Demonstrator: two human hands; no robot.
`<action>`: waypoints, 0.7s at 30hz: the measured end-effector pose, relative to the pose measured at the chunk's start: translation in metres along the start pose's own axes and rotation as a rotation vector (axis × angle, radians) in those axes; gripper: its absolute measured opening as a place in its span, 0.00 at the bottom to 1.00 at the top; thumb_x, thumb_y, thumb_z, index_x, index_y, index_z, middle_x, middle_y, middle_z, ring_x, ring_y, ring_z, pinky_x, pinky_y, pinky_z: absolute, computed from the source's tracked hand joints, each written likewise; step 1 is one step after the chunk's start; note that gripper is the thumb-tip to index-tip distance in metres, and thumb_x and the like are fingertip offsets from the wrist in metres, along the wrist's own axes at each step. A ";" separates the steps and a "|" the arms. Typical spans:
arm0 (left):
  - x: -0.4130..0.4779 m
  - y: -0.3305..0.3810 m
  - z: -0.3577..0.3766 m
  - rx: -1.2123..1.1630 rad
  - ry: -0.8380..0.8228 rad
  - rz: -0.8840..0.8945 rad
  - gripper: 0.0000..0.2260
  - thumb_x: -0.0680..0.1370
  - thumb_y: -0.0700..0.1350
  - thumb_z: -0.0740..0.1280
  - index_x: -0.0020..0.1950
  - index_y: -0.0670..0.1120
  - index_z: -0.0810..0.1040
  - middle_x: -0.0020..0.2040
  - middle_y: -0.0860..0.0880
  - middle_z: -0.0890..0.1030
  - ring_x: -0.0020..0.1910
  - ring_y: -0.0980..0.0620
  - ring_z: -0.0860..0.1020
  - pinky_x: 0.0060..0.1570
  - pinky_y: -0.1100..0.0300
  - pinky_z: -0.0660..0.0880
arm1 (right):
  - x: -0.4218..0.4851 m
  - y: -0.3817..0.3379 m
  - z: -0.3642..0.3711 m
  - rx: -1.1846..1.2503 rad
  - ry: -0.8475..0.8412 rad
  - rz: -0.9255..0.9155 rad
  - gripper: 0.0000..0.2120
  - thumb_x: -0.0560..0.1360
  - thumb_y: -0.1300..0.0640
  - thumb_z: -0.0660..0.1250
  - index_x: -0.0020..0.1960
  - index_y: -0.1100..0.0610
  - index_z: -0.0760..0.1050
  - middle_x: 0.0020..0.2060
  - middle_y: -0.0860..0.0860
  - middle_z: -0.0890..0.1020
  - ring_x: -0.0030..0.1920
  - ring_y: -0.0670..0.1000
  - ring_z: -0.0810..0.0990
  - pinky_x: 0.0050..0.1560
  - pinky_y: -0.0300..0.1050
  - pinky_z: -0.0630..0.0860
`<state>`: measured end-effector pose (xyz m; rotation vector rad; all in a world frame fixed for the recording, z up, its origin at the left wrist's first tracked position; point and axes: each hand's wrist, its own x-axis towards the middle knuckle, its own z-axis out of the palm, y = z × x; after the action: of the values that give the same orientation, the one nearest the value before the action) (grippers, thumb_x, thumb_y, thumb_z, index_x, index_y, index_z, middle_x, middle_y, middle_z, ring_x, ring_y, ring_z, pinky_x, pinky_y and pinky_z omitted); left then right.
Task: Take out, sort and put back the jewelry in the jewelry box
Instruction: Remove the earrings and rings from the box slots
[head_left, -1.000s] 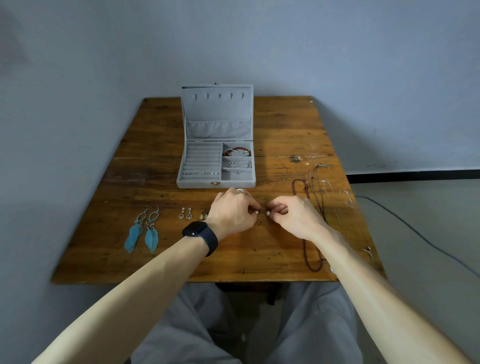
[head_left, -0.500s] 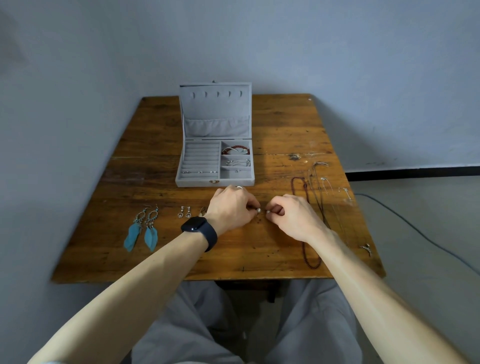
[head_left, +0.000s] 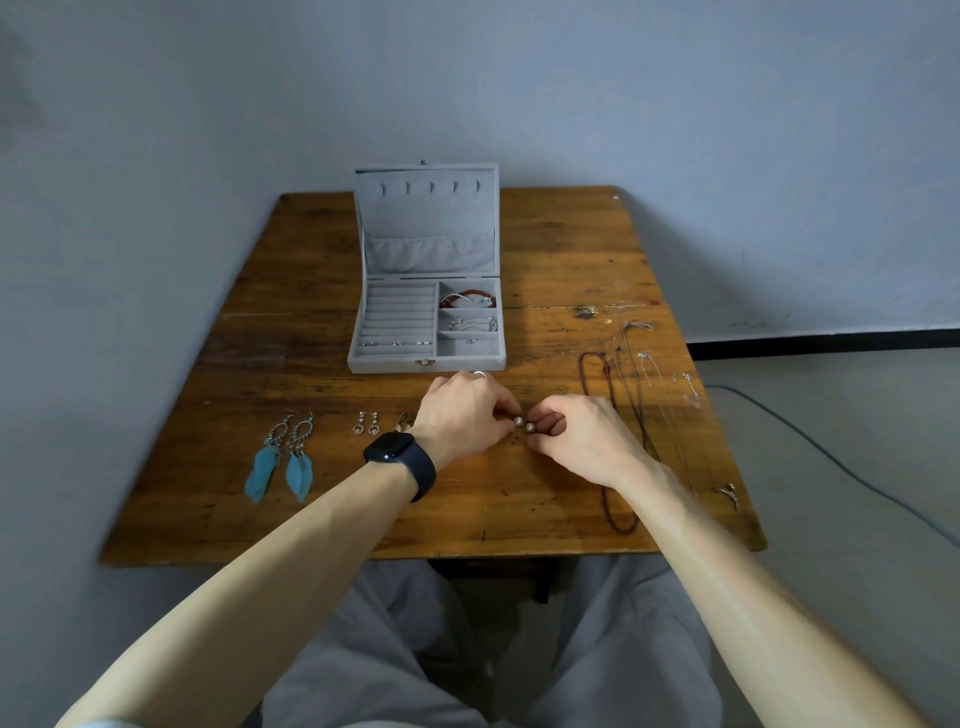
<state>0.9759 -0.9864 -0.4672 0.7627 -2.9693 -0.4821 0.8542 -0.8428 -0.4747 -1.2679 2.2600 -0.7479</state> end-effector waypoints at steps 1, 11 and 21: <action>0.000 0.000 0.000 0.002 0.000 0.002 0.09 0.78 0.53 0.70 0.58 0.58 0.83 0.57 0.57 0.83 0.59 0.53 0.78 0.63 0.49 0.72 | -0.001 0.000 0.000 0.011 -0.007 0.005 0.15 0.74 0.54 0.74 0.60 0.51 0.82 0.50 0.46 0.85 0.49 0.44 0.82 0.54 0.39 0.79; 0.000 0.001 -0.001 0.017 -0.017 -0.001 0.10 0.79 0.50 0.69 0.59 0.58 0.82 0.59 0.57 0.82 0.60 0.52 0.77 0.65 0.49 0.70 | -0.004 -0.002 0.001 0.050 -0.035 0.019 0.15 0.76 0.56 0.73 0.62 0.50 0.81 0.52 0.45 0.85 0.50 0.43 0.82 0.54 0.38 0.79; -0.005 -0.005 -0.008 0.000 -0.033 -0.017 0.10 0.78 0.49 0.68 0.58 0.58 0.83 0.56 0.57 0.83 0.58 0.53 0.79 0.63 0.48 0.73 | -0.004 0.000 -0.001 0.034 -0.019 0.030 0.17 0.73 0.55 0.75 0.61 0.51 0.81 0.49 0.45 0.83 0.47 0.41 0.81 0.48 0.33 0.76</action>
<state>0.9836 -0.9907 -0.4615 0.7878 -2.9957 -0.5001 0.8561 -0.8392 -0.4735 -1.2173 2.2373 -0.7567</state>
